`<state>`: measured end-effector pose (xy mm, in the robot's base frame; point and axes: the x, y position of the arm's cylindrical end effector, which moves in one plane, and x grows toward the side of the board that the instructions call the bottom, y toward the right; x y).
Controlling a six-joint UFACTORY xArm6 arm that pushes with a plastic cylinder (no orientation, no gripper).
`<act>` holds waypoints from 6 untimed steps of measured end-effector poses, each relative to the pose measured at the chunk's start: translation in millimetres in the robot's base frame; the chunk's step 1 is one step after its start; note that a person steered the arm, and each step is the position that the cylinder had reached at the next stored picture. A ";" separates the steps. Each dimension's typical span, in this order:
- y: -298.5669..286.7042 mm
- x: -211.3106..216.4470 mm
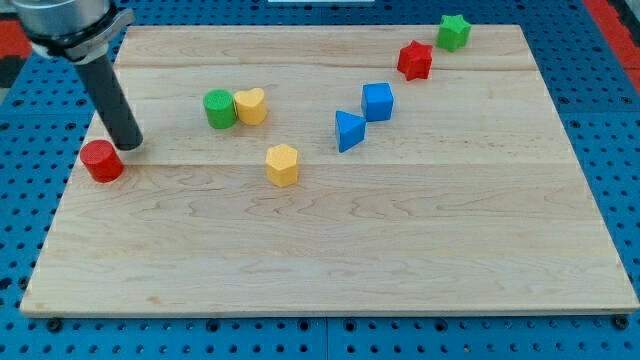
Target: Move the red circle to the bottom left corner
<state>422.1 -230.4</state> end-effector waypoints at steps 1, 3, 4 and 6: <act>-19.4 -19.3; -25.8 93.5; -25.8 116.2; -42.5 -30.1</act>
